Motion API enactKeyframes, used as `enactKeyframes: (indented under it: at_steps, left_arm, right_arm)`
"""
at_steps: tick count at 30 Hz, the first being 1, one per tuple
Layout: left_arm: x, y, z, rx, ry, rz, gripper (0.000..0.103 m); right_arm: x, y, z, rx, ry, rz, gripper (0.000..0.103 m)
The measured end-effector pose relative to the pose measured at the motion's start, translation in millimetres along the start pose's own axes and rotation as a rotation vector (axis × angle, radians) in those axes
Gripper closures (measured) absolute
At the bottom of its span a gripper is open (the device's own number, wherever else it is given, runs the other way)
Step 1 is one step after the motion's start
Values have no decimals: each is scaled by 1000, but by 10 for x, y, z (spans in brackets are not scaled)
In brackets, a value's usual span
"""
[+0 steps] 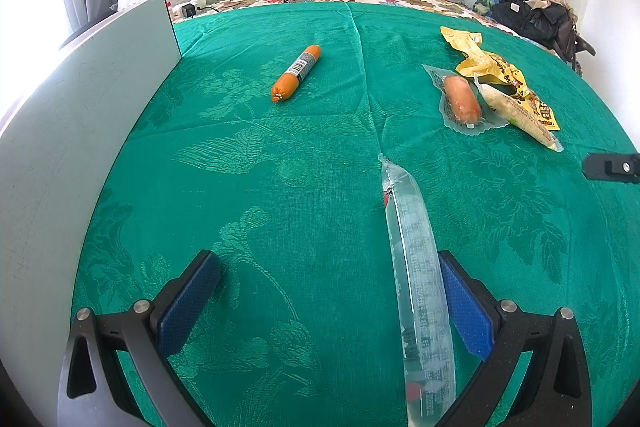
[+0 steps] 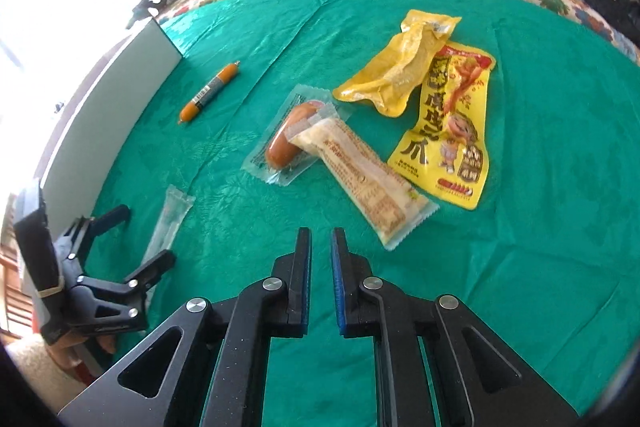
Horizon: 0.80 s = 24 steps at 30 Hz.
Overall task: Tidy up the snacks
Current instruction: 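Move the right tool to the cream-filled bar beside the sausage pack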
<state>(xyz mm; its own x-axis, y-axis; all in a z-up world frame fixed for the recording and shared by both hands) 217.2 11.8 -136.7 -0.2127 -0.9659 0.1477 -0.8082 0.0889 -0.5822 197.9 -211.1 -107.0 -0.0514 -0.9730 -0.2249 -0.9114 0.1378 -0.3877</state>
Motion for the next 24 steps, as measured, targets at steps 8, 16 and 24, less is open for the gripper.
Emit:
enactKeyframes:
  at_steps: [8,16,24]
  left_arm:
    - [1,1,-1,0,0,0,0]
    - [1,3,-3,0,0,0,0]
    - [-8,0,-4,1,4,-5,0]
  right_arm:
    - [222,687,-363,125,51,60,83]
    - [-297,-192,-96,178,193,-253,42]
    - [-609,-577,671,14,295,-417,52]
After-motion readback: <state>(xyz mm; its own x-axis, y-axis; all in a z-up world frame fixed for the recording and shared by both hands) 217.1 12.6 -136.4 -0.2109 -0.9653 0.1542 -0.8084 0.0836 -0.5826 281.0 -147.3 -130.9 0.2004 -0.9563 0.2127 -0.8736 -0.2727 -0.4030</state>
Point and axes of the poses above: each gripper's, at about its wrist camera, not at the fingertips, and z roughly the way its jaws point, x to its right, y to its underside, the point moved 3 cm from there along z, roughly the way its jaws point, and after that the axes turned 10 degrees about y, right-handed, at the moved point
